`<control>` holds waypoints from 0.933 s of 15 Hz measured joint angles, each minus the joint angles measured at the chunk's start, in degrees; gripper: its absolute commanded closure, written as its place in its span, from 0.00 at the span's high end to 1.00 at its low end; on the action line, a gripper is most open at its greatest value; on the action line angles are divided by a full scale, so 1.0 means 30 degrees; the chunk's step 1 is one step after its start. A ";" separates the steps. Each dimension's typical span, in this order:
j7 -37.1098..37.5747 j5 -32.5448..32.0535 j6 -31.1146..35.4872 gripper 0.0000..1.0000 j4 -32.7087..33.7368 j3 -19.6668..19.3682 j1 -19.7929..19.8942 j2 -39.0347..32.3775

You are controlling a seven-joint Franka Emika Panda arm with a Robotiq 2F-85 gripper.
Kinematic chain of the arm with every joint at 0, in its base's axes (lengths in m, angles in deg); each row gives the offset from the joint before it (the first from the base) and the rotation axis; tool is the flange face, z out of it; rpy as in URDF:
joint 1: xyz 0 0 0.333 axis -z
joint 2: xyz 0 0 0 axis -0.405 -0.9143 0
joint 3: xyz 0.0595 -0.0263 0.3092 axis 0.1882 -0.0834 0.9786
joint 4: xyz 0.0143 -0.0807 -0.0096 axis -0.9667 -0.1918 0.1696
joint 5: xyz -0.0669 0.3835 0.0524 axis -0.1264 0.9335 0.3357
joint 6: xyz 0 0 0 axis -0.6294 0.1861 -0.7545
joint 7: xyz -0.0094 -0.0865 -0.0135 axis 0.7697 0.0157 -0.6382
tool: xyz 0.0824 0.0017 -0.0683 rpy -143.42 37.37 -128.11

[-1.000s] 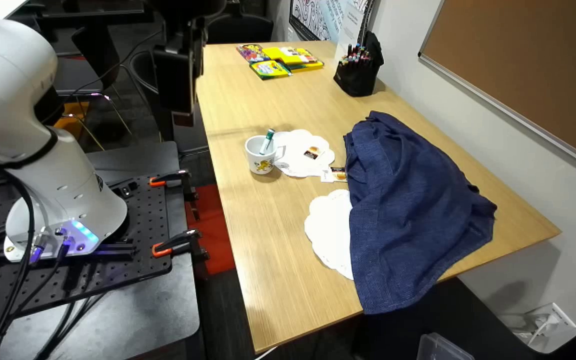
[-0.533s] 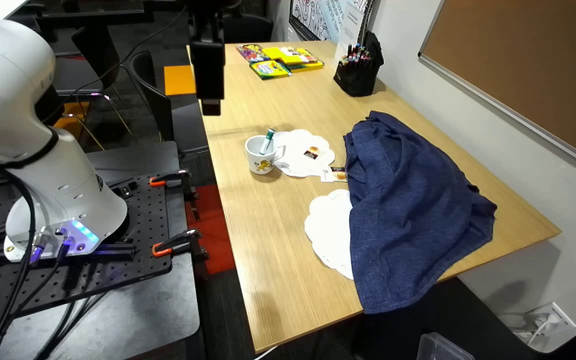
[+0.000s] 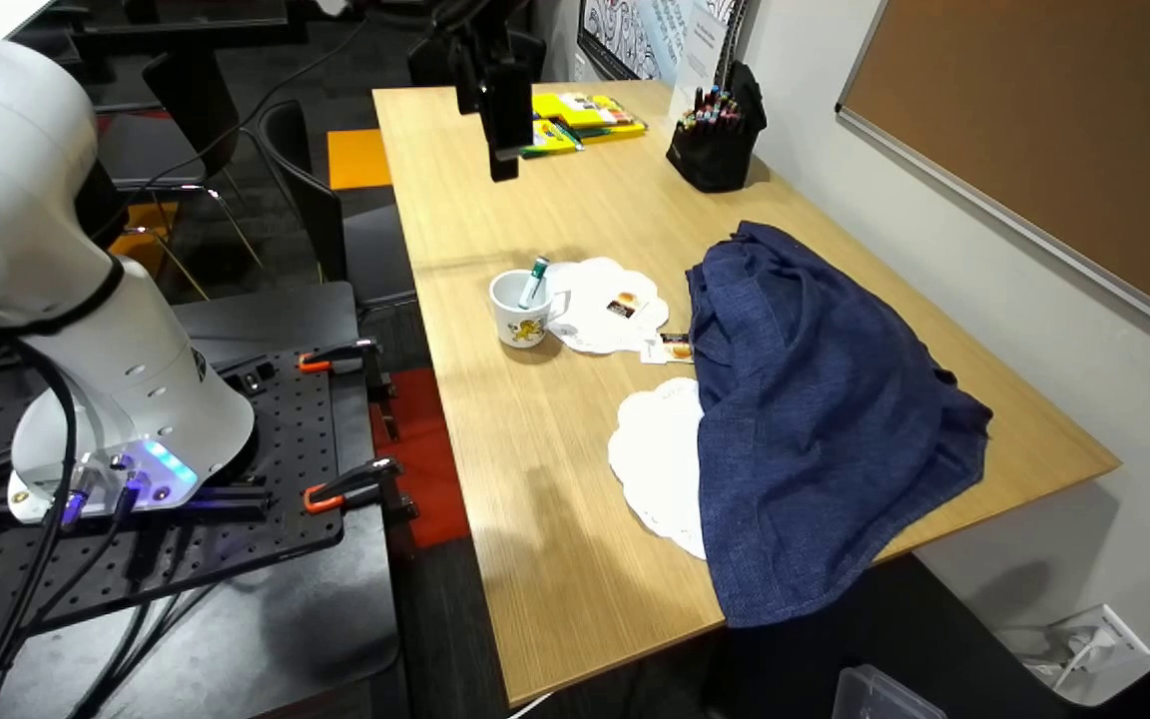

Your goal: Remove the marker out of the cup and put it on the table

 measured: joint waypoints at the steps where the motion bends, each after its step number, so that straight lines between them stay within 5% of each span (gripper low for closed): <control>1: 0.0027 0.0242 0.0876 1.00 -0.0383 0.0272 -0.0228 -0.0006; 9: 0.1074 0.0929 0.7929 1.00 -0.3186 0.2219 -0.1667 -0.1214; 14: 0.1227 0.0917 0.9802 1.00 -0.4294 0.3364 -0.2597 -0.2587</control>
